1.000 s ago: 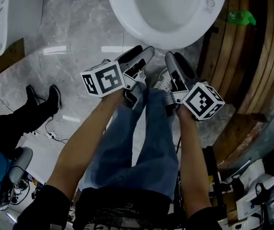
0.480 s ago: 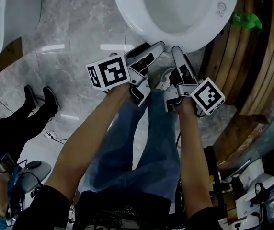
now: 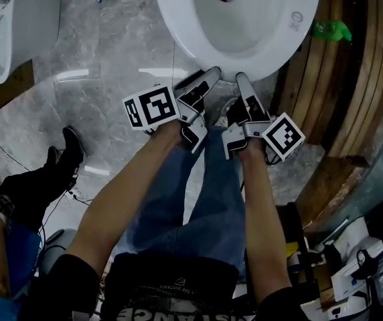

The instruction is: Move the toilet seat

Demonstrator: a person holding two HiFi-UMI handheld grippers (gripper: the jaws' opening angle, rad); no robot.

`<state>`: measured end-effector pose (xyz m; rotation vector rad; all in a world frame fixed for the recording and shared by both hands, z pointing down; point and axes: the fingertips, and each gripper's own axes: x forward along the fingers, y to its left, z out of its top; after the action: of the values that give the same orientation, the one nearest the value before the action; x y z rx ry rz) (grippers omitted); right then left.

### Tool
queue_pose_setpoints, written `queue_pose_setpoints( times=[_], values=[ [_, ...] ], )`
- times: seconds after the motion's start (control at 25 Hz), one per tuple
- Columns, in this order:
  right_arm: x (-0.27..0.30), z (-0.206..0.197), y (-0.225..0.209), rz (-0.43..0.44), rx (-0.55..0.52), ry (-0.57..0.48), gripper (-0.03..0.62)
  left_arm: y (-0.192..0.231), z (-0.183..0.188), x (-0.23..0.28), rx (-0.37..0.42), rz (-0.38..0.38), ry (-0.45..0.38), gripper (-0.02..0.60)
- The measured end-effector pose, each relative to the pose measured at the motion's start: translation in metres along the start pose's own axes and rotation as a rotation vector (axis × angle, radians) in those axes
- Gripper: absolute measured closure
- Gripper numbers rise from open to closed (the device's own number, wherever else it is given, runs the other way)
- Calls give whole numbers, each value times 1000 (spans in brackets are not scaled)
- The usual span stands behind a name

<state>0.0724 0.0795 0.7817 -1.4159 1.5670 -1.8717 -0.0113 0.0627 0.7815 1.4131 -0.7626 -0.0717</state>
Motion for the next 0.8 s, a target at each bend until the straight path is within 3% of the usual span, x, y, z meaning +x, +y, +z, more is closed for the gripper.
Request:
queue_pose_setpoints(
  times=[0.48,0.8],
  values=[
    [-41,8,55,-41,76,-43,442,-64,1,-31,-59,-2,2,425],
    [-61,15,113,-17,143,-81,453,-114,10,-53,-81,-34,-22,431]
  ],
)
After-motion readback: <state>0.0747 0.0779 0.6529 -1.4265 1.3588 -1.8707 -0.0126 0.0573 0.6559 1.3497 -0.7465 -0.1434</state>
